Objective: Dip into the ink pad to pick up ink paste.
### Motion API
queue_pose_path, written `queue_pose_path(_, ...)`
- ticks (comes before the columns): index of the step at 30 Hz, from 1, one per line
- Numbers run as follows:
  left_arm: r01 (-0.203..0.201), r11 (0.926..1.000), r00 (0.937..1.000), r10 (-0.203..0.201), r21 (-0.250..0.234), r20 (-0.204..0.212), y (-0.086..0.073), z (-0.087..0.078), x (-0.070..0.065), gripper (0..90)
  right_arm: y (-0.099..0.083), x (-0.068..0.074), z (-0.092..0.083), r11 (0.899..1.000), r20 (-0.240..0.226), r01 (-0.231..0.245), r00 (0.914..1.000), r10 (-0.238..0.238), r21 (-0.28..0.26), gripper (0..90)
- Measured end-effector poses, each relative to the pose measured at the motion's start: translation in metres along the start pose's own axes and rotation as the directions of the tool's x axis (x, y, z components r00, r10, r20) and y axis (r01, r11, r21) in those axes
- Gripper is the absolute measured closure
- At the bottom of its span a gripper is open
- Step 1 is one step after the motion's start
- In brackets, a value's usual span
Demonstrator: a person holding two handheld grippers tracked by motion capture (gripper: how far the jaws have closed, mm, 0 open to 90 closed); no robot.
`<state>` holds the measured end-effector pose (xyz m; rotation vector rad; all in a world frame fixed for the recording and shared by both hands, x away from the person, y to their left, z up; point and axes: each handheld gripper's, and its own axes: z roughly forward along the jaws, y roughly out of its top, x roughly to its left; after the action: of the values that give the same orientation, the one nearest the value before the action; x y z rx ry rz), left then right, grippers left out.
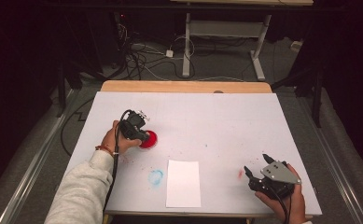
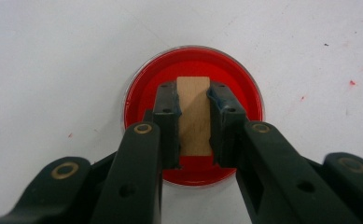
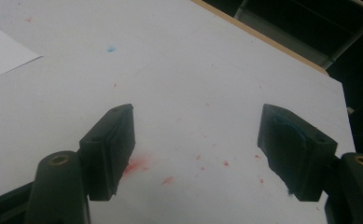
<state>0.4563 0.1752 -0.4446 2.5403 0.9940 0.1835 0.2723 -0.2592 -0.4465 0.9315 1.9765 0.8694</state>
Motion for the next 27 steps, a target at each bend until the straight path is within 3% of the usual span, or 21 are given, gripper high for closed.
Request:
queue_pose_path(5, 0.001, 1.0, 1.0, -0.001, -0.001, -0.009, 0.0, 0.0, -0.001, 73.8, 0.0, 0.0, 0.001, 1.0, 0.0, 0.0, 1.0, 0.0, 0.006, 28.2)
queue_pose_path(15, 0.008, 0.9987, 0.9995, -0.01, -0.05, -0.03, -0.008, 0.002, -0.005, 73.8, 0.0, 0.001, 0.002, 1.0, 0.0, 0.002, 1.0, -0.002, 0.004, 28.3)
queue_pose_path(22, 0.036, 0.9924, 0.9993, -0.037, -0.118, -0.005, -0.016, 0.001, -0.001, 73.7, 0.003, 0.003, -0.001, 1.0, 0.019, 0.024, 0.9995, -0.024, -0.016, 28.6)
queue_pose_path(25, 0.017, 0.993, 0.9998, -0.018, -0.117, -0.008, -0.016, -0.002, 0.0, 73.7, 0.003, 0.002, -0.002, 0.999, 0.028, 0.027, 0.9992, -0.027, -0.018, 28.6)
queue_pose_path(27, 0.022, 0.9892, 0.9997, -0.022, -0.145, 0.006, -0.017, -0.007, 0.0, 73.7, 0.004, 0.003, -0.002, 0.999, 0.029, 0.036, 0.999, -0.035, -0.019, 28.5)
